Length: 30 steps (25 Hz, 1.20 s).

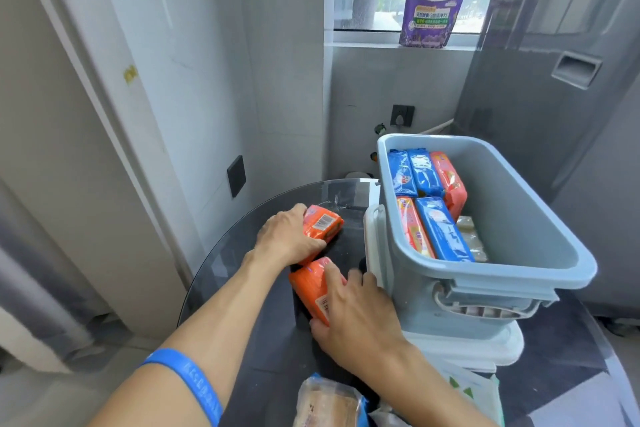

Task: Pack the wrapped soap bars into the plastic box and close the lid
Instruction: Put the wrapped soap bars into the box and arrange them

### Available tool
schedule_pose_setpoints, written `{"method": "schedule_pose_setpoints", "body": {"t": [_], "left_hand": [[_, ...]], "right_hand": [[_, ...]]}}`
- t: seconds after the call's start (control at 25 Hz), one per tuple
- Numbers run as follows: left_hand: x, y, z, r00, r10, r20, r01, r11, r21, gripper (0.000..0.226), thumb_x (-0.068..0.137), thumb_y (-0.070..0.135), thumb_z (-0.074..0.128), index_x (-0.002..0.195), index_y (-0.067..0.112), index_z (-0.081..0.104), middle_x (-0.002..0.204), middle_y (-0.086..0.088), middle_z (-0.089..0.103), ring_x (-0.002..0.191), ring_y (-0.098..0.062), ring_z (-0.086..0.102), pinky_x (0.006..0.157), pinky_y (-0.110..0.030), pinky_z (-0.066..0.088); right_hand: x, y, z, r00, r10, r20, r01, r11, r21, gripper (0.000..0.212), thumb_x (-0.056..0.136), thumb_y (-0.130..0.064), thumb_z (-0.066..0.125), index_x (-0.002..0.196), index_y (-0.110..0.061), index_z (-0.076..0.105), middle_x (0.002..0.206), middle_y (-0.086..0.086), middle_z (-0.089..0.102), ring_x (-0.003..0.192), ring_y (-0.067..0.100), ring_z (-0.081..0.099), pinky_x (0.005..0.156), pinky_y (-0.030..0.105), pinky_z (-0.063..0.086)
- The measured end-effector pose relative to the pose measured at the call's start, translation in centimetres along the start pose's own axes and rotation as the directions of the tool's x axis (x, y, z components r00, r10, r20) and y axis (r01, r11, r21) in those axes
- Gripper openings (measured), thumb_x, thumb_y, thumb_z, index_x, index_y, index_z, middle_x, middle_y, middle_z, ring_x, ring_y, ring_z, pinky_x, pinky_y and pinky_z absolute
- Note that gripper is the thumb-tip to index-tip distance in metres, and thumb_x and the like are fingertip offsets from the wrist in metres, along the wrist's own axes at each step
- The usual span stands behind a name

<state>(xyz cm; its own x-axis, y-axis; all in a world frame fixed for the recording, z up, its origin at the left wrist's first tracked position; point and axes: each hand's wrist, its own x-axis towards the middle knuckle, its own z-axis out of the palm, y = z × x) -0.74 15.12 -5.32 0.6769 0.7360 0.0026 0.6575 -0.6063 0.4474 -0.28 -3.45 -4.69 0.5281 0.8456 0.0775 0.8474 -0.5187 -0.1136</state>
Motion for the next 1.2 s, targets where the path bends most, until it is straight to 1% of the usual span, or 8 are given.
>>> {"method": "schedule_pose_setpoints", "body": {"t": [0.12, 0.2, 0.36, 0.52, 0.64, 0.72, 0.92, 1.2], "left_hand": [[0.0, -0.1, -0.7, 0.987, -0.131, -0.097, 0.121, 0.988, -0.098, 0.048, 0.077, 0.05, 0.065, 0.116, 0.023, 0.056, 0.114, -0.007, 0.067, 0.1, -0.031, 0.061, 0.075, -0.032, 0.043], [0.4, -0.1, -2.5, 0.947, -0.288, -0.143, 0.2, 0.876, -0.438, 0.04, 0.083, 0.046, 0.064, 0.113, 0.02, 0.061, 0.114, -0.009, 0.067, 0.092, -0.026, 0.059, 0.068, -0.029, 0.042], [-0.7, 2.7, -7.4, 0.961, -0.275, 0.032, 0.061, 0.099, -0.993, 0.029, 0.083, 0.038, 0.057, 0.1, 0.015, 0.063, 0.09, -0.01, 0.065, 0.073, -0.022, 0.061, 0.063, -0.03, 0.049], [-4.4, 7.8, -9.7, 0.991, -0.095, -0.091, -0.083, 0.079, -0.993, 0.034, 0.08, 0.042, 0.055, 0.098, 0.015, 0.066, 0.085, -0.006, 0.07, 0.077, -0.02, 0.067, 0.059, -0.03, 0.054], [-6.3, 10.6, -10.3, 0.992, -0.061, -0.108, -0.105, 0.039, -0.994, 0.043, 0.081, 0.043, 0.058, 0.114, 0.017, 0.066, 0.103, -0.007, 0.073, 0.096, -0.022, 0.071, 0.069, -0.036, 0.057], [-6.9, 12.5, -9.7, 0.993, -0.038, -0.115, -0.11, 0.107, -0.988, 0.054, 0.075, 0.048, 0.058, 0.119, 0.018, 0.064, 0.108, -0.009, 0.072, 0.099, -0.022, 0.07, 0.069, -0.035, 0.056], [-7.1, 16.2, -7.6, 0.975, 0.075, -0.208, -0.22, 0.245, -0.944, 0.045, 0.076, 0.053, 0.055, 0.112, 0.026, 0.059, 0.088, 0.006, 0.072, 0.077, -0.005, 0.073, 0.055, -0.021, 0.054], [-6.4, 16.6, -6.3, 0.979, 0.157, -0.133, -0.178, 0.325, -0.929, 0.015, 0.092, 0.047, 0.055, 0.104, 0.039, 0.056, 0.081, 0.016, 0.073, 0.078, -0.001, 0.072, 0.055, -0.018, 0.055]], "right_hand": [[-0.6, 0.2, -1.9, 0.988, 0.087, 0.128, -0.121, 0.952, 0.283, 0.047, 0.081, -0.049, 0.053, 0.117, -0.022, 0.04, 0.111, 0.008, 0.062, 0.101, 0.032, 0.059, 0.081, 0.04, 0.049], [-0.7, 0.8, -4.8, 0.944, 0.094, 0.317, -0.291, 0.692, 0.66, 0.047, 0.073, -0.054, 0.056, 0.11, -0.026, 0.046, 0.102, 0.003, 0.067, 0.089, 0.031, 0.068, 0.072, 0.041, 0.056], [-1.2, 1.4, -10.5, 0.962, -0.061, 0.265, -0.236, 0.297, 0.925, 0.051, 0.065, -0.054, 0.064, 0.112, -0.038, 0.054, 0.092, -0.008, 0.07, 0.073, 0.008, 0.072, 0.056, 0.027, 0.057], [-1.6, 3.6, -16.6, 0.988, 0.025, 0.149, -0.148, -0.036, 0.988, 0.029, 0.068, -0.046, 0.068, 0.093, -0.033, 0.072, 0.086, -0.002, 0.078, 0.074, 0.017, 0.074, 0.058, 0.036, 0.06], [-2.5, 7.6, -19.3, 0.948, 0.272, -0.165, 0.116, 0.188, 0.975, 0.036, 0.075, -0.05, 0.061, 0.107, -0.035, 0.063, 0.086, -0.004, 0.076, 0.072, 0.014, 0.074, 0.052, 0.033, 0.057], [-2.4, 10.5, -18.9, 0.87, 0.425, -0.25, 0.029, 0.461, 0.887, 0.033, 0.081, -0.052, 0.053, 0.11, -0.037, 0.053, 0.094, -0.003, 0.071, 0.082, 0.02, 0.071, 0.068, 0.044, 0.059], [-0.7, 13.5, -14.5, 0.875, 0.481, -0.056, -0.371, 0.74, 0.561, 0.033, 0.098, -0.042, 0.042, 0.124, -0.022, 0.044, 0.107, 0.007, 0.057, 0.096, 0.032, 0.055, 0.081, 0.037, 0.042], [0.3, 14.6, -14.6, 0.952, 0.256, 0.167, -0.296, 0.911, 0.286, 0.041, 0.095, -0.025, 0.05, 0.136, -0.023, 0.046, 0.136, 0.002, 0.057, 0.113, 0.022, 0.057, 0.085, 0.032, 0.044]]}}
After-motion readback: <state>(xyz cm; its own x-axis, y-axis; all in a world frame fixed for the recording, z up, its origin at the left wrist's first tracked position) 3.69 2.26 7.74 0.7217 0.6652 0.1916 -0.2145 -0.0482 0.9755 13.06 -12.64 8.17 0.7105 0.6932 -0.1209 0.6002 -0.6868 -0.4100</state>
